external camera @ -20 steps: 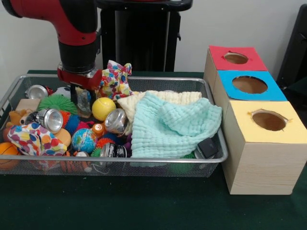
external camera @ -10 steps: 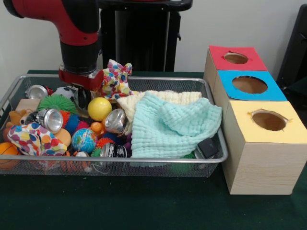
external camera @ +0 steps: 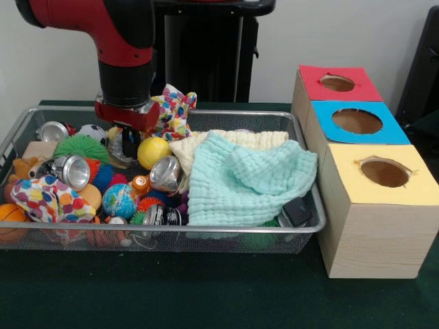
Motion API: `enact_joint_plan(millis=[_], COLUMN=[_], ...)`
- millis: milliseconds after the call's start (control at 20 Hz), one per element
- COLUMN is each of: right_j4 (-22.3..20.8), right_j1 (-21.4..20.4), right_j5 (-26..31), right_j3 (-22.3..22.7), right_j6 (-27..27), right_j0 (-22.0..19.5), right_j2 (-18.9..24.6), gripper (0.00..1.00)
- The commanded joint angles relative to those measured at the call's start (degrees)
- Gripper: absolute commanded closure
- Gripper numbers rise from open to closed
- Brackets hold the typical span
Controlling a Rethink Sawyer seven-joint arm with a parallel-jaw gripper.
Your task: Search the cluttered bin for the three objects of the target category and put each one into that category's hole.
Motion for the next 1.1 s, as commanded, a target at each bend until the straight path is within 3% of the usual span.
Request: enact_joint_plan(millis=[50,350,600,900,1100], right_j4=[0.1,2.0,5.4,7.3,7.4], right_j1=[1.3,-5.8,-12.5,-16.4,-16.3], right_j5=[-0.9,5.7,15.9,22.6,23.7], right_j3=[1.1,2.4,2.1,1.3,0.2], right_j6=[4.1,1.7,-1.0,-2.5,-3.0], right_j0=[1.0,1.2,1.7,2.3,2.1], right_j2=[2.5,3.8,5.4,5.7,5.9], gripper=[1.0,1.0,1.0,1.0,1.0])
